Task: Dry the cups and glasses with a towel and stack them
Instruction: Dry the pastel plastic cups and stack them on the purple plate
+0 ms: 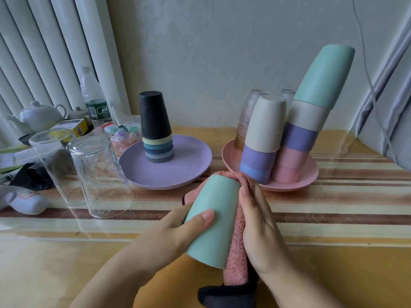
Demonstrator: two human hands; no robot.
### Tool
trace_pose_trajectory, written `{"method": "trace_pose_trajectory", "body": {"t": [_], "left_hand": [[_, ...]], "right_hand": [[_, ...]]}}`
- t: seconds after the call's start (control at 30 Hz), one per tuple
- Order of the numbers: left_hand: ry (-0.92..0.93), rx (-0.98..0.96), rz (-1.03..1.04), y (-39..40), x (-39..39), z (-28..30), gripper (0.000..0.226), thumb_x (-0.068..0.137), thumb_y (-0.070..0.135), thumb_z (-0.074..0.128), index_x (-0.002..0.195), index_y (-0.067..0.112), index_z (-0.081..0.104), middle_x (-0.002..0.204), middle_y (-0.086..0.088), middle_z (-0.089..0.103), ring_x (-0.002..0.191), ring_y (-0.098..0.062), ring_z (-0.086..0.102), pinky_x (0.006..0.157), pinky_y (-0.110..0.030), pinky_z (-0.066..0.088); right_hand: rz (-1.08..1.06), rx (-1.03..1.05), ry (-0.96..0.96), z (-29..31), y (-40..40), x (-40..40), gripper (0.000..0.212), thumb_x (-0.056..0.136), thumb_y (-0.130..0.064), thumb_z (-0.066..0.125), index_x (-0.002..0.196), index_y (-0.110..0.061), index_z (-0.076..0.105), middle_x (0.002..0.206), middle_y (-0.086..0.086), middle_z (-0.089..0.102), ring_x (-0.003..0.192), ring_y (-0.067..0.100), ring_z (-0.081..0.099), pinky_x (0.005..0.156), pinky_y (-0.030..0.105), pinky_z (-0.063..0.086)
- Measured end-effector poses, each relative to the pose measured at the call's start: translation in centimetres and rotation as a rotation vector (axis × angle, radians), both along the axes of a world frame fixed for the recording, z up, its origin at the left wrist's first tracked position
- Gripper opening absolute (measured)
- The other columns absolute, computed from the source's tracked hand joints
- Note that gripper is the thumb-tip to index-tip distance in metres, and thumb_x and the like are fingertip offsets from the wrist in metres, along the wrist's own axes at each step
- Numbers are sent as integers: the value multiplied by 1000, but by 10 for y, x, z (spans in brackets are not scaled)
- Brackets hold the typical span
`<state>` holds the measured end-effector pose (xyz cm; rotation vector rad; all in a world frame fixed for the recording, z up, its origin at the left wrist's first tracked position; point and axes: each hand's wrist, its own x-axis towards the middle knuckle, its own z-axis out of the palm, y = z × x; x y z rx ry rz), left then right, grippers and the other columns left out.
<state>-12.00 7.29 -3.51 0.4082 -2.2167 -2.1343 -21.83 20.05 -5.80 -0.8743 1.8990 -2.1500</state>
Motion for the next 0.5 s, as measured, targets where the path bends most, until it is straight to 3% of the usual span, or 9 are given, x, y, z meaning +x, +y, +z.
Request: {"method": "trace_pose_trajectory", "body": {"t": [0.07, 0.1, 0.17, 0.23, 0.37, 0.47, 0.5], "left_hand": [[-65, 101, -26, -3, 1, 2, 25, 67, 52, 57, 78, 42, 77, 96, 7, 76, 82, -5, 70, 72, -17, 56], [-80, 165, -34, -3, 1, 2, 27, 66, 51, 58, 79, 39, 78, 101, -1, 75, 82, -11, 69, 73, -22, 56], [-93, 272, -53, -4, 1, 0, 34, 64, 50, 62, 83, 29, 80, 101, -11, 74, 84, -19, 66, 73, -27, 56], [-86, 327, -62, -1, 0, -3, 37, 62, 53, 67, 84, 26, 80, 99, -9, 73, 84, -19, 66, 73, -28, 56], [-2, 343, 16, 6, -4, -10, 46, 56, 57, 71, 94, 31, 78, 109, 0, 74, 100, -13, 70, 85, -29, 51], [131, 281, 106, 9, -4, -7, 37, 65, 51, 69, 97, 34, 75, 103, 7, 75, 95, -8, 71, 77, -20, 54], [186, 254, 105, 9, -4, -5, 38, 63, 52, 68, 98, 38, 74, 104, 8, 75, 95, -8, 71, 73, -17, 54]], "right_hand": [[4, 5, -61, 0, 0, -3, 12, 96, -30, 47, 96, -35, 59, 95, -46, 59, 97, -28, 48, 82, -5, 33], [22, -1, -70, -2, 0, -7, 15, 96, -33, 48, 100, -31, 62, 100, -39, 63, 102, -22, 51, 89, 1, 36], [32, -16, -93, -5, -2, -12, 48, 84, -54, 52, 116, -20, 64, 121, -11, 65, 121, 6, 53, 108, 31, 37], [37, -42, -198, -5, -4, -13, 76, 70, -70, 55, 124, -17, 60, 130, 1, 60, 127, 19, 50, 112, 48, 32], [42, -71, -406, -10, -6, -13, 86, 55, -79, 61, 119, -21, 65, 124, -5, 64, 121, 12, 55, 111, 42, 35], [65, -24, -470, -17, -9, -6, 59, 78, -68, 54, 109, -20, 70, 111, -6, 71, 109, 9, 63, 103, 39, 46], [86, -20, -479, -19, -10, -3, 60, 79, -67, 52, 112, -20, 68, 113, -3, 70, 112, 12, 62, 104, 42, 44]]}}
